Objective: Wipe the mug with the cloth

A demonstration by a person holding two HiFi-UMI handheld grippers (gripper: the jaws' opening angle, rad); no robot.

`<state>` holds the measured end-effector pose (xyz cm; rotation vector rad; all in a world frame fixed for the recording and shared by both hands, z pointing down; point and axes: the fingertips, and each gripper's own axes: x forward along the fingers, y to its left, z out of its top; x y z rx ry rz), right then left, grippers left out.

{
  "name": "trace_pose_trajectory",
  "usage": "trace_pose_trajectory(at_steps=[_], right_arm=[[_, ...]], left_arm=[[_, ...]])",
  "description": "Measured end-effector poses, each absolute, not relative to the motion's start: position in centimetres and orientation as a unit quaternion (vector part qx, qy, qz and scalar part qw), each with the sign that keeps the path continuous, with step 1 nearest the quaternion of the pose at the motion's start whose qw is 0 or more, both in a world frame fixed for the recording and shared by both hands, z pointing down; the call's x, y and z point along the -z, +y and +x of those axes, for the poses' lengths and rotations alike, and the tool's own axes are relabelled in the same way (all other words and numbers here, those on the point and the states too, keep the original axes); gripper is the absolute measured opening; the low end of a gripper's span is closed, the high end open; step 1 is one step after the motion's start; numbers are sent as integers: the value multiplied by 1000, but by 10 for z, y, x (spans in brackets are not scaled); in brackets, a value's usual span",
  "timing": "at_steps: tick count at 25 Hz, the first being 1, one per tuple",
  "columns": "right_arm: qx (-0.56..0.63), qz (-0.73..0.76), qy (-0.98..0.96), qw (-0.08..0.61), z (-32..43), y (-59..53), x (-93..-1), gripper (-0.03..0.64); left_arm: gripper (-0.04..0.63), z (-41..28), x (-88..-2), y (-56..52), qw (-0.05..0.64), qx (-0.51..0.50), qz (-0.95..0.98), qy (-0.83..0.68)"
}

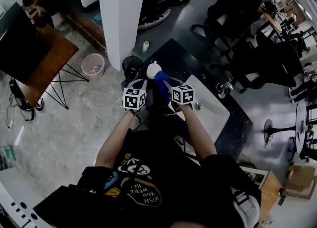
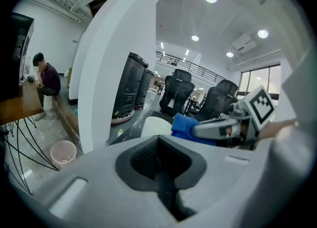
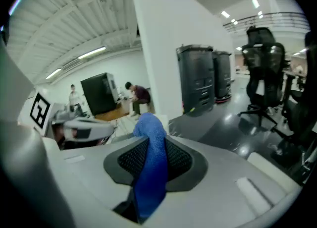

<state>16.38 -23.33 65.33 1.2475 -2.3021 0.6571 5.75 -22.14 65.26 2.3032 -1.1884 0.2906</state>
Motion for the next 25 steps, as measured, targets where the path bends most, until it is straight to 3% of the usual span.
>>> trace_pose_trajectory(at_steps=[4, 9, 11, 19, 21, 25], right_arm=[[-223, 542, -790, 177, 201, -268, -633, 95], [-222, 317, -863, 325, 111, -195, -694, 95], [-213, 294, -868, 340, 105, -182, -700, 95], [-222, 536, -795, 176, 208, -264, -626, 95], [-229, 519, -799, 199, 195, -260, -637, 95], [-209, 325, -867, 317, 115, -196, -680, 95]], left_arm=[[3, 56, -654, -222, 266, -109, 849, -443], [3, 58, -653, -221, 267, -104, 849, -443], [3, 57, -652, -221, 269, -101, 849, -444], [3, 53, -653, -222, 269, -98, 846, -449], [3, 54, -652, -222, 269, -98, 847, -449], [3, 57, -653, -222, 268, -100, 848, -447]])
